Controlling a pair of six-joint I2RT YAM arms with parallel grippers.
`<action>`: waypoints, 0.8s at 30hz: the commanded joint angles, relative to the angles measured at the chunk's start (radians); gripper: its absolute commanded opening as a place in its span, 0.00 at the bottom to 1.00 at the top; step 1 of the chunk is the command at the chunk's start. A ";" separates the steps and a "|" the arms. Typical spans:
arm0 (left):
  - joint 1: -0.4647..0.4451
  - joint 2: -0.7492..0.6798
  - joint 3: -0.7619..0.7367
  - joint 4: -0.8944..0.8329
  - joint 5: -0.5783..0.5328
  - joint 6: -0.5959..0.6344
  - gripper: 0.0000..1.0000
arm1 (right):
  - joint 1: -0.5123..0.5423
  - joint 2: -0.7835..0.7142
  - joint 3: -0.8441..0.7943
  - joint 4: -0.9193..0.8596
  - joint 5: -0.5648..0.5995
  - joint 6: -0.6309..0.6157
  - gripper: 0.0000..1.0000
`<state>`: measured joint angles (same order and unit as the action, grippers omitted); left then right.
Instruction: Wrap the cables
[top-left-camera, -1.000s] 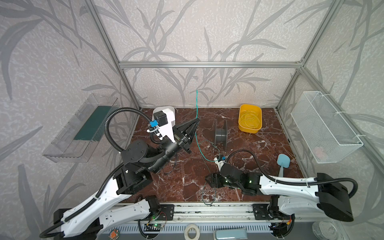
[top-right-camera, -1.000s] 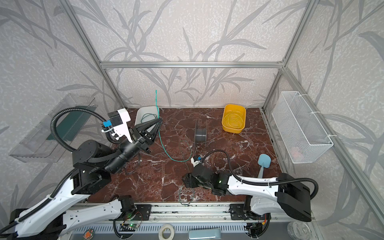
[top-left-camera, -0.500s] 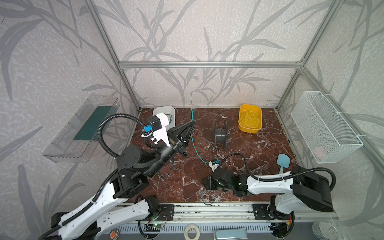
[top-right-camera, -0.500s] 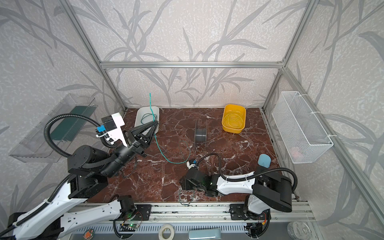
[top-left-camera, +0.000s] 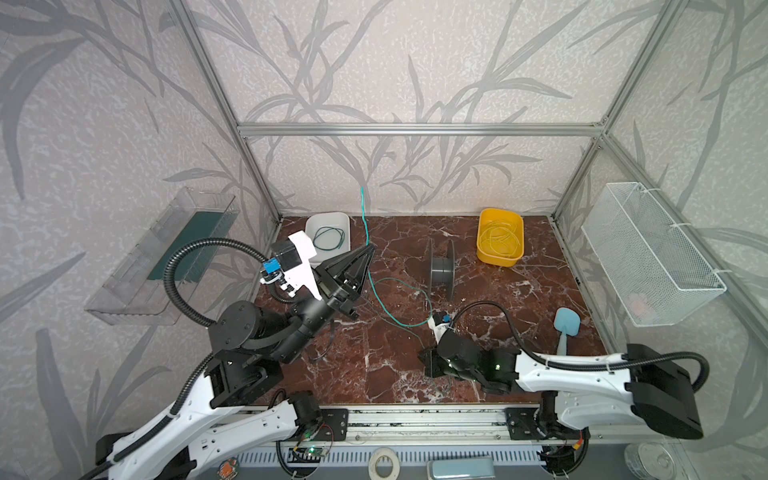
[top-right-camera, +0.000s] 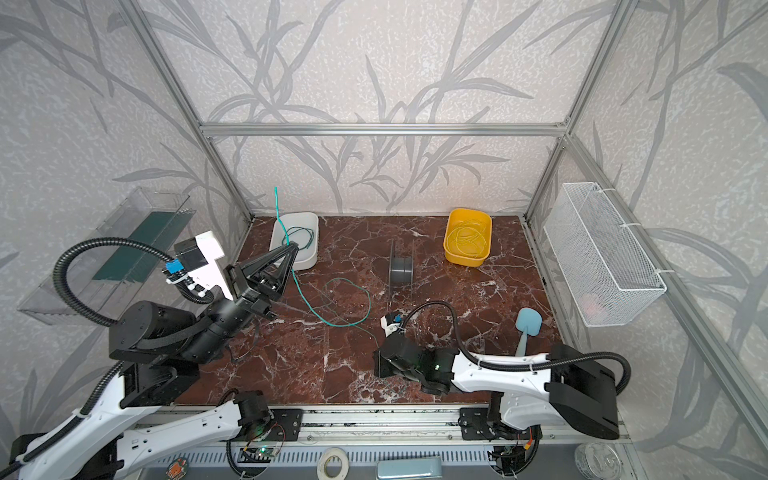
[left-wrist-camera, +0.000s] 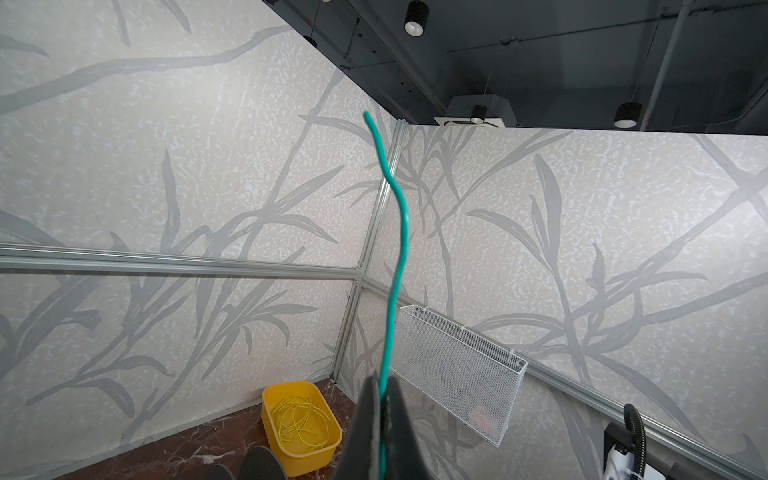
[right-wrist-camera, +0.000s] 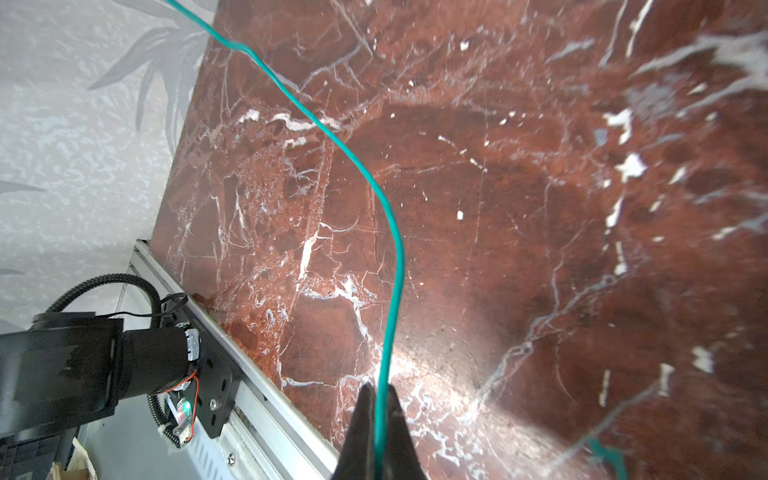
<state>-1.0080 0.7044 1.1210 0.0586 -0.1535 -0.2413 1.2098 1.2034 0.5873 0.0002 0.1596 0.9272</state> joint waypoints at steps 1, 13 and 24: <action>-0.001 -0.025 0.010 -0.021 -0.033 0.028 0.00 | 0.005 -0.139 0.021 -0.227 0.110 -0.122 0.00; -0.002 0.096 0.066 -0.003 0.047 0.015 0.00 | -0.228 -0.666 0.070 -0.675 0.315 -0.210 0.00; -0.003 0.321 0.166 0.035 0.231 0.047 0.00 | -0.391 -0.729 0.098 -0.728 0.458 -0.212 0.00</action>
<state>-1.0080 0.9684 1.2610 0.0673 0.0006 -0.2176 0.8398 0.4717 0.6762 -0.7082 0.5251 0.7101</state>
